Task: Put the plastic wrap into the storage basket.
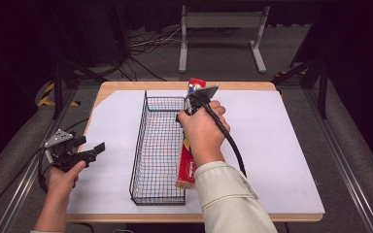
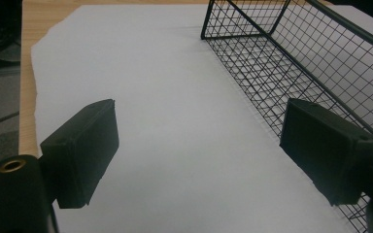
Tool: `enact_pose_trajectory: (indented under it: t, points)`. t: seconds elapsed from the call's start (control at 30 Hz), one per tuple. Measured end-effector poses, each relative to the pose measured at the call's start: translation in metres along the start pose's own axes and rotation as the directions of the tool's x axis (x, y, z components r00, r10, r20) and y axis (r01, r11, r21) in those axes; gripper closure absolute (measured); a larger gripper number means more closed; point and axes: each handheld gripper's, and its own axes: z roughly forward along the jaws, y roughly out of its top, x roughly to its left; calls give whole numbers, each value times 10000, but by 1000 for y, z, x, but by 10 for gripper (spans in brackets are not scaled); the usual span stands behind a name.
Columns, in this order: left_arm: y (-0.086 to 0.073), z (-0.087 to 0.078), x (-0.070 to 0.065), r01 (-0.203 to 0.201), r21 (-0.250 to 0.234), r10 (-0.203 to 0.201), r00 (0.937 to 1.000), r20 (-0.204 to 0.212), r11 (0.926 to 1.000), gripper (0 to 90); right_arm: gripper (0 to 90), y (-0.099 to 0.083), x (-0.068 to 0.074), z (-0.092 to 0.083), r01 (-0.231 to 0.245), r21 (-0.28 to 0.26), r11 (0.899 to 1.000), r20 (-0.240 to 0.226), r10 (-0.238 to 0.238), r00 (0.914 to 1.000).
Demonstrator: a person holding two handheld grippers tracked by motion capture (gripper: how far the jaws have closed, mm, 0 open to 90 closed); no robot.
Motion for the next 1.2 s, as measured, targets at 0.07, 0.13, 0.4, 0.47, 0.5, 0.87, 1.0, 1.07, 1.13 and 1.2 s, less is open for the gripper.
enact_pose_trajectory:
  t: [0.07, 0.13, 0.4, 0.47, 0.5, 0.87, 1.0, 1.07, 1.13, 1.2]
  points:
    - [0, 0, -1, 6, -1, -6, 10000, 5, 10000, 145, 392, -1, 4, 2, 78, -7, 10000, 10, -78, 10000]
    - [0, 0, -1, -2, -7, 2, 10000, 2, 10000, 145, 392, -2, 8, 3, 121, 1, 9999, -31, -121, 9999]
    - [-2, -4, 0, -46, -10, 46, 10000, -88, 10000, 144, 392, -7, 23, 10, 350, 54, 9994, -129, -349, 9993]
    - [-2, -5, 0, -51, -4, 50, 9999, -126, 10000, 144, 392, -7, 25, 11, 360, 49, 9993, -129, -360, 9993]
    - [-2, -5, 0, -71, -18, 70, 9999, -147, 10000, 144, 392, -8, 26, 12, 401, 50, 9992, -120, -400, 9991]
    - [-4, -9, 3, 47, -77, -48, 9999, -157, 10000, 143, 391, -13, 43, 27, 967, 38, 9953, -216, -966, 9951]
    - [-4, -9, 3, 32, -73, -33, 9999, -162, 10000, 143, 391, -16, 46, 34, 1006, 80, 9949, -200, -1004, 9947]
    - [-4, -9, 3, 41, -87, -43, 9999, -164, 10000, 143, 391, -17, 46, 38, 1053, 90, 9944, -168, -1052, 9943]
    - [-4, -9, 3, 62, -99, -63, 9999, -155, 9999, 143, 391, -18, 47, 41, 1030, 117, 9946, -170, -1028, 9946]
    - [-4, -10, 4, 81, -116, -83, 9998, -155, 9999, 143, 391, -18, 48, 44, 970, 138, 9952, -176, -968, 9951]
